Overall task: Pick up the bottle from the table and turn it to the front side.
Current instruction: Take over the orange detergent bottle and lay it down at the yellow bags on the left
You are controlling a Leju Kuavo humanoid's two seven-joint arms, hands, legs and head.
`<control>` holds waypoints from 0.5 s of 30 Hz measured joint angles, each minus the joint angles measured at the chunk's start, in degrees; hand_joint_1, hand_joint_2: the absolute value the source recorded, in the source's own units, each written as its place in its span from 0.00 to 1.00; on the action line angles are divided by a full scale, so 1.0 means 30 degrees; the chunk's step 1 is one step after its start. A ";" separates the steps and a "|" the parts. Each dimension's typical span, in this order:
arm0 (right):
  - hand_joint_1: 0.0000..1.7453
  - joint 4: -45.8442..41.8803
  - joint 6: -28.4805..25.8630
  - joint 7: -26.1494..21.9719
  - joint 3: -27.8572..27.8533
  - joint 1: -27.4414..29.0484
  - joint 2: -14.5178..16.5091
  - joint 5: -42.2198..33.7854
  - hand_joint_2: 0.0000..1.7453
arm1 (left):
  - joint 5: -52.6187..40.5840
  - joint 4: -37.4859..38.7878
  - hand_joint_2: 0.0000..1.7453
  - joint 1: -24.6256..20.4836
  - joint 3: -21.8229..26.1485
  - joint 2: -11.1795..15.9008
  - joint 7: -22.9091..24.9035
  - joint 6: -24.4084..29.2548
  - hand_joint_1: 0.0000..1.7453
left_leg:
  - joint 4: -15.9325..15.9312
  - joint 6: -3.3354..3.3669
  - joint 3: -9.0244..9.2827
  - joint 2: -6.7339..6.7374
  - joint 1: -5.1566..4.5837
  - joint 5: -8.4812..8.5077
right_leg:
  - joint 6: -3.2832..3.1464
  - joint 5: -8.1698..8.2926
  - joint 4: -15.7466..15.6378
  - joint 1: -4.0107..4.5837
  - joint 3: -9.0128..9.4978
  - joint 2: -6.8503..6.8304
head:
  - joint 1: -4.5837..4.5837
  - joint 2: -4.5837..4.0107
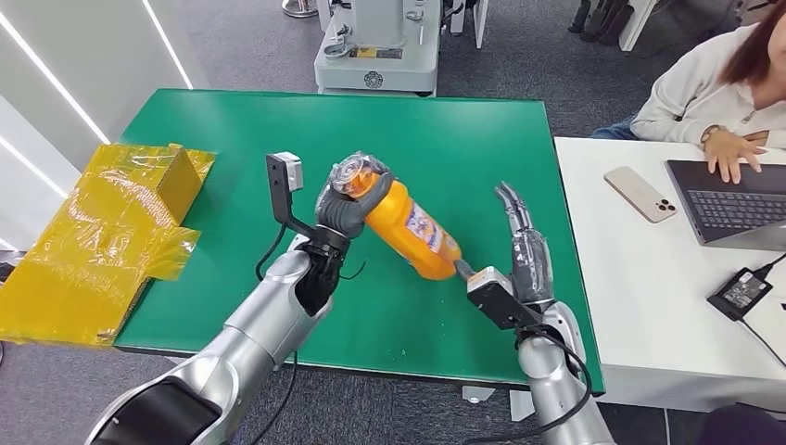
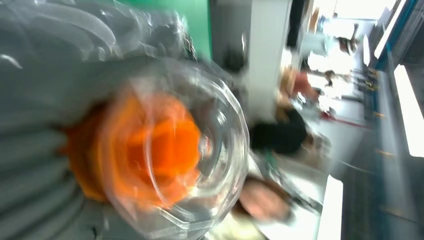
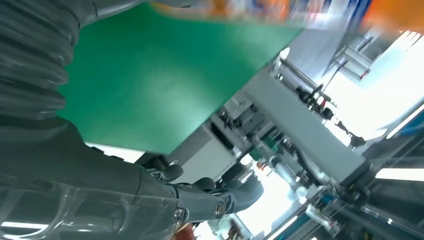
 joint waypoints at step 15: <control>0.00 -0.2677 0.0579 -0.0357 0.0044 0.0772 -0.0259 -0.1596 1.00 | -0.6640 -0.1340 1.00 0.0259 0.0880 0.1362 -0.1908 0.5481 1.00 | -0.0001 -0.0002 -0.0006 -0.0023 0.0001 0.0002 | -0.0003 -0.0003 0.0009 0.0001 -0.0001 -0.0013 | 0.0000 0.0000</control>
